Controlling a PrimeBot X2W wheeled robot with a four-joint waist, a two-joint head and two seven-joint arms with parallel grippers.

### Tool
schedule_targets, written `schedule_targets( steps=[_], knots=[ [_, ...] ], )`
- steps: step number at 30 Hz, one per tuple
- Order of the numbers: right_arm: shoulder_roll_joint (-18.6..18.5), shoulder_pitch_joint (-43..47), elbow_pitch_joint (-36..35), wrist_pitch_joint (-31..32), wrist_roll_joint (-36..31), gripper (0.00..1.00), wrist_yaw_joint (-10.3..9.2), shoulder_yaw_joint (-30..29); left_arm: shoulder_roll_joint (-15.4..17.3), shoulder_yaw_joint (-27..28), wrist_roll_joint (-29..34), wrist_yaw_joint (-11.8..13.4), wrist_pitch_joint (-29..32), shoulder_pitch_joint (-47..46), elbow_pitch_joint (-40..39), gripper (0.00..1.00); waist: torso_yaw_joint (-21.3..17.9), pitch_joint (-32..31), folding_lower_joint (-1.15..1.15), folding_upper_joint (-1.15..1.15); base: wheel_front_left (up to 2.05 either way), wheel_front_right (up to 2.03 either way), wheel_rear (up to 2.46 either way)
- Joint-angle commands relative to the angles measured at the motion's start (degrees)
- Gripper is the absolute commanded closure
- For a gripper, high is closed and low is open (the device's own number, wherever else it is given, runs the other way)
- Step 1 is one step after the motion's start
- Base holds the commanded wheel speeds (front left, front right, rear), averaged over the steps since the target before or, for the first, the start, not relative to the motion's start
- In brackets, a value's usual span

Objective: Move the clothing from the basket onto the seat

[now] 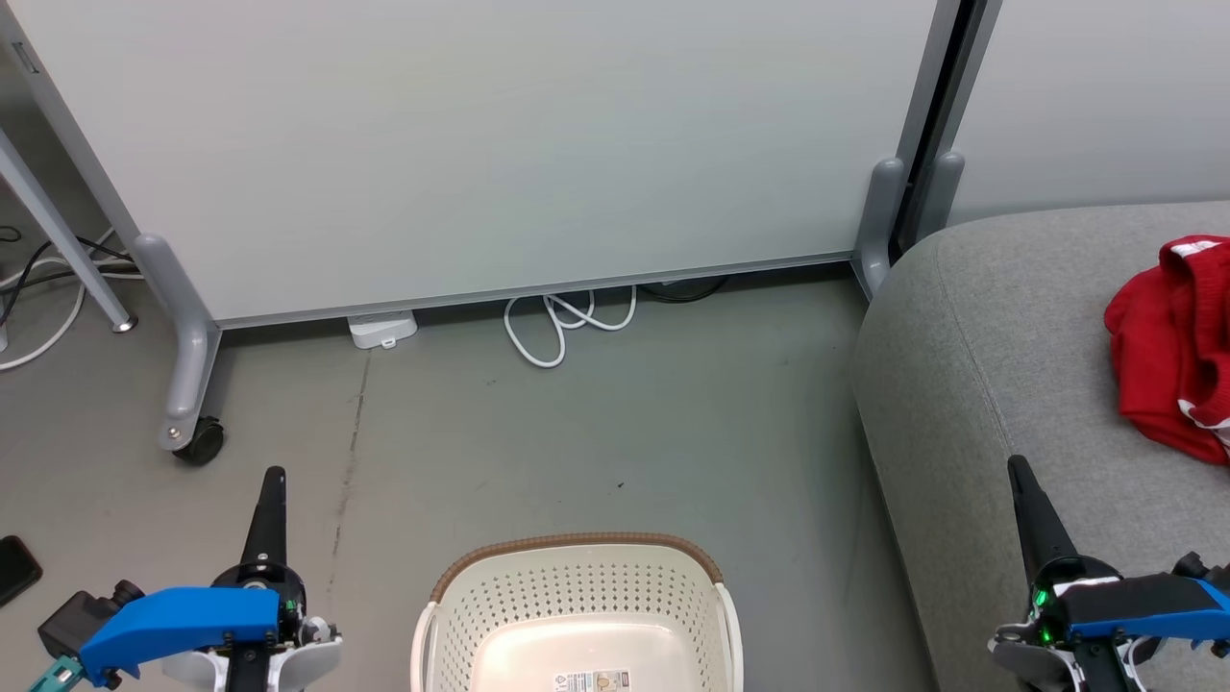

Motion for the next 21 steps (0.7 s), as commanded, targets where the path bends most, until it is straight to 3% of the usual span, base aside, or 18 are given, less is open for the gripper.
schedule_targets(
  steps=[1, 21],
  knots=[
    [-0.1, -1.2, -0.5, 0.4, 1.5, 1.00, 0.03, -0.2, 0.1, 0.4, -1.5, -0.3, 0.4, -1.2, -0.5, 1.00, 0.0, 0.0, 0.00, 0.00, 0.00, 0.00, 0.00],
    [-0.1, -1.7, -0.5, 2.8, 10.7, 1.00, 0.04, -0.8, 0.1, 1.4, -10.3, -0.5, 2.7, -1.9, -0.7, 1.00, -0.5, 0.3, 0.00, 0.00, 0.00, 0.00, 0.00]
  ],
)
